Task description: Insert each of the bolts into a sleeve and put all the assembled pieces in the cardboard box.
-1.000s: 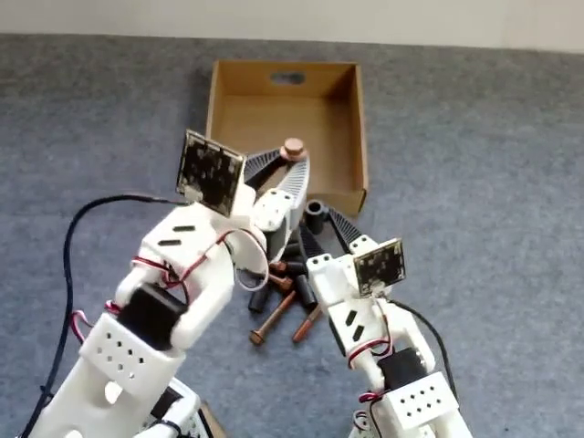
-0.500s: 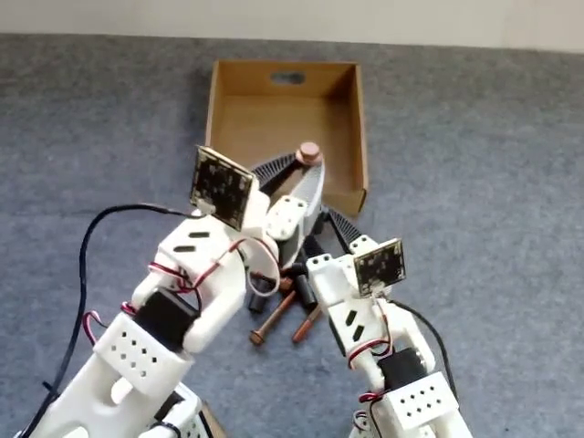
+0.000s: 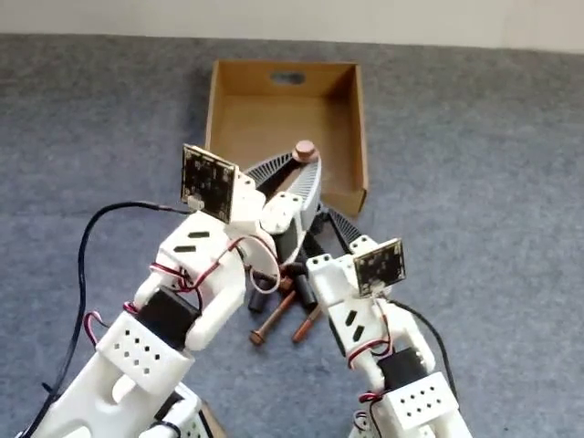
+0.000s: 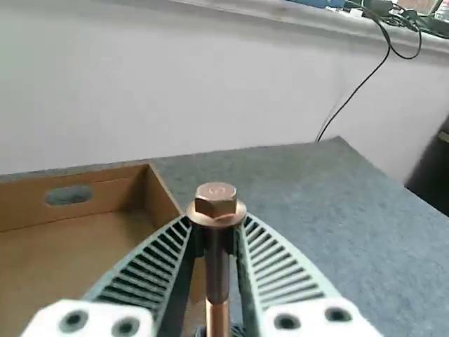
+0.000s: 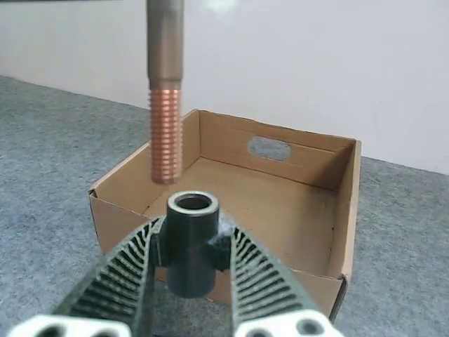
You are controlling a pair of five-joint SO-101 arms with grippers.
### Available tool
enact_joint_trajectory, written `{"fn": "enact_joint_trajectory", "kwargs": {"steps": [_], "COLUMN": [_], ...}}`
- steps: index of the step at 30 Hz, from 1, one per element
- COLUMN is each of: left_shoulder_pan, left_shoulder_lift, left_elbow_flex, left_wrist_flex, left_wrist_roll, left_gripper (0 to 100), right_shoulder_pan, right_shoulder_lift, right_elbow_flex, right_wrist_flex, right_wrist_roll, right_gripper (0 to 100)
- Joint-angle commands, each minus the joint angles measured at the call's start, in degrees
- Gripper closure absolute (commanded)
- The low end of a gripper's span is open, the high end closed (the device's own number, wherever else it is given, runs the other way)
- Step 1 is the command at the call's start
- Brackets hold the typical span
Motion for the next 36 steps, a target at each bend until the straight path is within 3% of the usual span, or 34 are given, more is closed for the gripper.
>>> {"fn": "enact_joint_trajectory", "kwargs": {"steps": [1,5,24,36], "left_shoulder_pan": [-0.92,-1.01,-1.80,-1.80], "left_shoulder_lift": [2.15,6.20,6.81,-4.97], "left_elbow_flex": [-1.19,-1.10,5.58,10.51], "left_wrist_flex": [-2.46,-7.03,-6.77,7.65], "left_wrist_roll": [0.26,0.18,0.44,0.26], "left_gripper": [99,99,99,99], "right_shoulder_pan": [-0.48,-0.48,-0.31,-0.22], "right_shoulder_lift": [-0.66,-0.66,-0.48,-0.48], "right_elbow_flex": [-0.22,-0.22,-0.13,-0.13], "right_wrist_flex": [-1.36,-1.36,-1.36,-1.36], "right_wrist_roll": [0.18,0.18,0.18,0.18], "right_gripper": [99.1,99.1,99.1,99.1]}}
